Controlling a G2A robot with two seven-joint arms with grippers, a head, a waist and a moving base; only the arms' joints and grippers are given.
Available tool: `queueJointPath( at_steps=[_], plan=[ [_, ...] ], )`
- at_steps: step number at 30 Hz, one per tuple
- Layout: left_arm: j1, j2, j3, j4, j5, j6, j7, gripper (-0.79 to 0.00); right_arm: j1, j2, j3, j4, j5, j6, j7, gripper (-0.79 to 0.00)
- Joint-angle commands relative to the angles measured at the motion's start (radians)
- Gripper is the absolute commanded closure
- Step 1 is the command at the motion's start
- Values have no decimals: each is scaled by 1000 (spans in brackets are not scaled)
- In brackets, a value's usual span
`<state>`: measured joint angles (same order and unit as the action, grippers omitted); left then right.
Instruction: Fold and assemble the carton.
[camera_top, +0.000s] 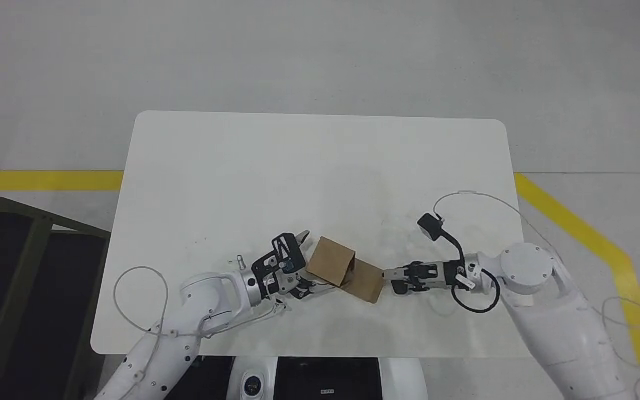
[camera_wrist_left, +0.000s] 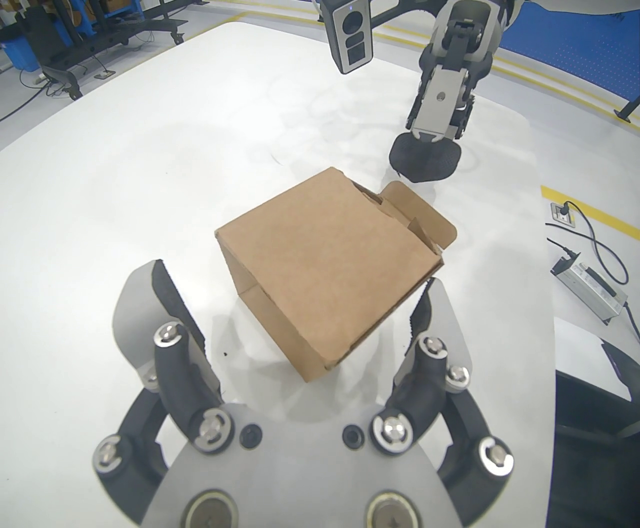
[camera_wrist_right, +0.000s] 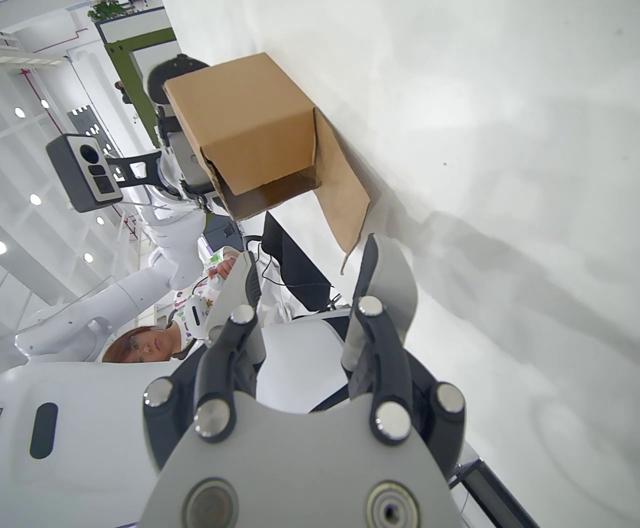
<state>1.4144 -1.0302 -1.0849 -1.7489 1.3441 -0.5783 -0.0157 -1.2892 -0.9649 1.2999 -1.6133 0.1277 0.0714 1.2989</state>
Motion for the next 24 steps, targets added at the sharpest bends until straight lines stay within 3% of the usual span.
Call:
queueJointPath(
  at_steps=[1,11,24],
  plan=[
    [2,0,-3,-3,1,1,0,-785,-11,3,4,-11,2,13,9,-363],
    [1,2,-21,-11,5,-20,15,-785,-78,0,-49,-45,30,3,-62,-360],
    [10,3,-31,-18,7,-37,14,-785,20,-24,-146,57,57,-68,-144,-348]
  ],
)
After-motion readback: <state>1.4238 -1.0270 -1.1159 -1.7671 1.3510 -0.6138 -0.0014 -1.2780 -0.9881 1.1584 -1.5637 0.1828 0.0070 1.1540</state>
